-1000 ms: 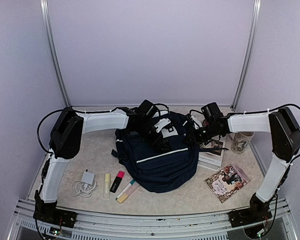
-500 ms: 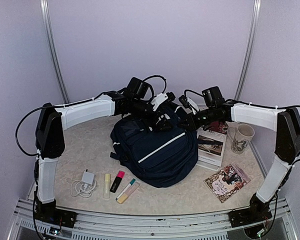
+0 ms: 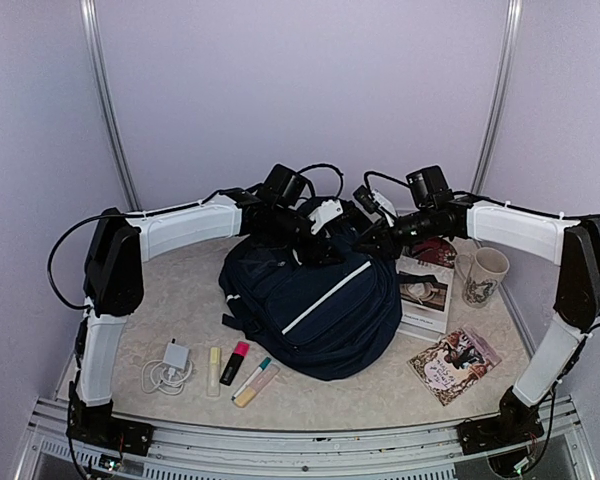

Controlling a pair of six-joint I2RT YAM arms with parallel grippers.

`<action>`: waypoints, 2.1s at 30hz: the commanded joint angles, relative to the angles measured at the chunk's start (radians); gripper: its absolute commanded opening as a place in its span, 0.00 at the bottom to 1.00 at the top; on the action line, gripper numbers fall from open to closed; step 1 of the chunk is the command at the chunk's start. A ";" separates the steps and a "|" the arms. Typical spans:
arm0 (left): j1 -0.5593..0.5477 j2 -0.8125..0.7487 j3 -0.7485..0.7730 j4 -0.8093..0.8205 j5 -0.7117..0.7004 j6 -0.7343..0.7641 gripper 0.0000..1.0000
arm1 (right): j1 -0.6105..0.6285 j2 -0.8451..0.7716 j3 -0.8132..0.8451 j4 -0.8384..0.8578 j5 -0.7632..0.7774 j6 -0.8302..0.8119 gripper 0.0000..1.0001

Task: Pack the student bag
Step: Pass from the right arm to the left, then pass from the left arm to the right

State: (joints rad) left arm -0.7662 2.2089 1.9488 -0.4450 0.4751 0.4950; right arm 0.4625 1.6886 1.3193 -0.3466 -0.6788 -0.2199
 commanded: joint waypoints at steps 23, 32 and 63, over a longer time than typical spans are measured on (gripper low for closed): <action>-0.059 -0.385 -0.580 0.644 -0.210 0.183 0.00 | 0.030 -0.274 -0.084 0.106 0.133 0.411 0.16; -0.055 -0.416 -0.611 0.788 -0.199 0.112 0.00 | 0.080 -0.270 -0.153 0.109 0.160 0.440 0.17; -0.052 -0.455 -0.654 0.868 -0.141 0.074 0.00 | 0.102 -0.134 -0.155 0.095 0.057 0.300 0.00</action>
State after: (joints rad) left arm -0.8154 1.8523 1.2736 0.2157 0.2874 0.5732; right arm 0.5541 1.5414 1.1400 -0.2192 -0.6125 0.1318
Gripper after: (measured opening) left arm 0.033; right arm 0.007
